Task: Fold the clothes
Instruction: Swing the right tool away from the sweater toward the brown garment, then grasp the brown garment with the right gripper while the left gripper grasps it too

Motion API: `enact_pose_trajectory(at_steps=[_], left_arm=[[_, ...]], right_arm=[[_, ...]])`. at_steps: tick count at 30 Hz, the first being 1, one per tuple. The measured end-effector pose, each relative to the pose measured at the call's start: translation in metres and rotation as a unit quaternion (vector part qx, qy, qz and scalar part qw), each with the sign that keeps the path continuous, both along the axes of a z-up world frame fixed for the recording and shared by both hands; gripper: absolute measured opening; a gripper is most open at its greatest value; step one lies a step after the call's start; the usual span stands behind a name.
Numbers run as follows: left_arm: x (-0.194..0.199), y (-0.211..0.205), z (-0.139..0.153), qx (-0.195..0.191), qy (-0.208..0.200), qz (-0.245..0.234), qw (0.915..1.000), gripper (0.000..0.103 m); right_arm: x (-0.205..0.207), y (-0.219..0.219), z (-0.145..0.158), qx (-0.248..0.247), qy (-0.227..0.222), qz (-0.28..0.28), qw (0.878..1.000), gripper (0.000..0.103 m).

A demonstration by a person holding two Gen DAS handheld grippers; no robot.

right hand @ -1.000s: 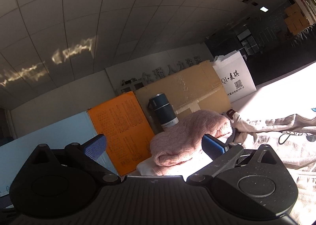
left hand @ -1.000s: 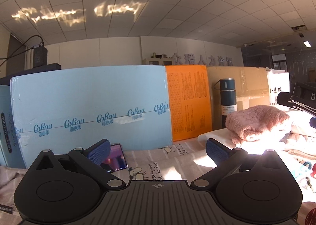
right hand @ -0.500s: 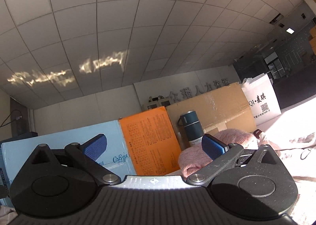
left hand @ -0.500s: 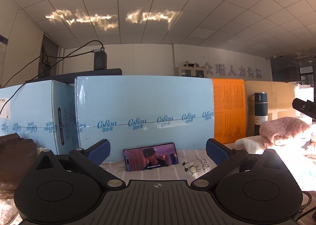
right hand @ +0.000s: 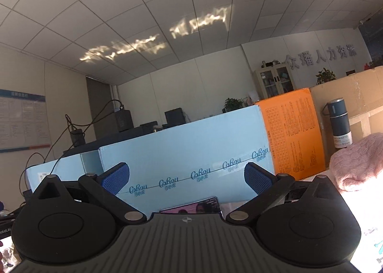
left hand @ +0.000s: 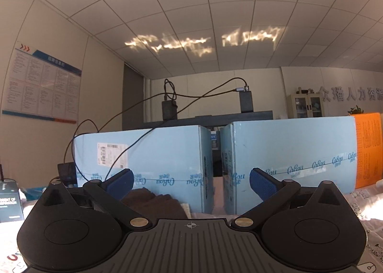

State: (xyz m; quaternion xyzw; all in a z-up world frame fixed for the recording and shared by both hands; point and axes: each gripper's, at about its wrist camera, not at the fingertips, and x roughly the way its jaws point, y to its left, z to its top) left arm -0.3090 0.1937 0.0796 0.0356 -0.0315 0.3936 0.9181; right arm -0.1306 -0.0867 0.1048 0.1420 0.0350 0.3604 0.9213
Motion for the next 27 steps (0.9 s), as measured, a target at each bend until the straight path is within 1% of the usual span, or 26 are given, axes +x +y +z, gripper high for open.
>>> enact_pose_trajectory(at_steps=[2, 4, 8, 10, 11, 13, 15, 16, 17, 19, 20, 21, 22, 23, 24, 25, 27], left_arm=[[-0.021, 0.019, 0.007, -0.009, -0.019, 0.037, 0.9991, 0.103], [-0.04, 0.036, 0.013, -0.017, -0.03, 0.069, 0.997, 0.103], [-0.069, 0.065, 0.023, -0.025, -0.044, 0.114, 0.9922, 0.103], [-0.081, 0.081, 0.024, -0.045, -0.063, 0.132, 0.9882, 0.103], [-0.089, 0.09, 0.022, -0.071, -0.082, 0.134, 0.9849, 0.103], [-0.105, 0.108, 0.015, -0.133, -0.128, 0.127, 0.9746, 0.103], [-0.118, 0.132, -0.001, -0.214, -0.178, 0.084, 0.9569, 0.103], [-0.121, 0.143, -0.011, -0.255, -0.195, 0.052, 0.9454, 0.103], [-0.12, 0.152, -0.021, -0.287, -0.202, 0.027, 0.9358, 0.103], [-0.116, 0.167, -0.039, -0.335, -0.204, -0.013, 0.9199, 0.103], [-0.113, 0.172, -0.046, -0.35, -0.198, -0.019, 0.9153, 0.103], [-0.11, 0.175, -0.053, -0.361, -0.188, -0.017, 0.9131, 0.103], [-0.106, 0.181, -0.059, -0.373, -0.181, -0.009, 0.9099, 0.103], [-0.104, 0.185, -0.066, -0.386, -0.181, 0.003, 0.9047, 0.103], [-0.103, 0.189, -0.072, -0.398, -0.185, 0.015, 0.8984, 0.103], [-0.103, 0.193, -0.079, -0.411, -0.188, 0.026, 0.8918, 0.103], [-0.102, 0.196, -0.094, -0.429, -0.219, 0.064, 0.8741, 0.103]], right_arm=[[0.001, 0.018, 0.009, -0.002, 0.016, 0.039, 0.999, 0.103], [-0.001, 0.033, 0.018, -0.002, 0.04, 0.067, 0.997, 0.103], [0.005, 0.065, 0.04, 0.008, 0.096, 0.131, 0.987, 0.103], [0.008, 0.085, 0.054, 0.014, 0.112, 0.167, 0.979, 0.103], [0.008, 0.096, 0.061, 0.016, 0.118, 0.187, 0.975, 0.103], [0.01, 0.12, 0.068, 0.016, 0.123, 0.227, 0.966, 0.103], [0.012, 0.147, 0.065, 0.007, 0.139, 0.268, 0.953, 0.103], [0.016, 0.161, 0.056, 0.004, 0.154, 0.288, 0.945, 0.103], [0.02, 0.176, 0.048, 0.001, 0.168, 0.308, 0.936, 0.103], [0.029, 0.205, 0.029, -0.006, 0.198, 0.345, 0.917, 0.103], [0.034, 0.218, 0.019, -0.011, 0.214, 0.361, 0.907, 0.103], [0.041, 0.236, 0.003, -0.017, 0.237, 0.378, 0.895, 0.103], [0.046, 0.253, -0.01, -0.024, 0.256, 0.386, 0.886, 0.103], [0.05, 0.261, -0.02, -0.027, 0.273, 0.39, 0.879, 0.103], [0.057, 0.273, -0.033, -0.027, 0.301, 0.386, 0.871, 0.103], [0.061, 0.28, -0.043, -0.025, 0.317, 0.384, 0.867, 0.103], [0.068, 0.292, -0.058, -0.02, 0.34, 0.38, 0.86, 0.103]])
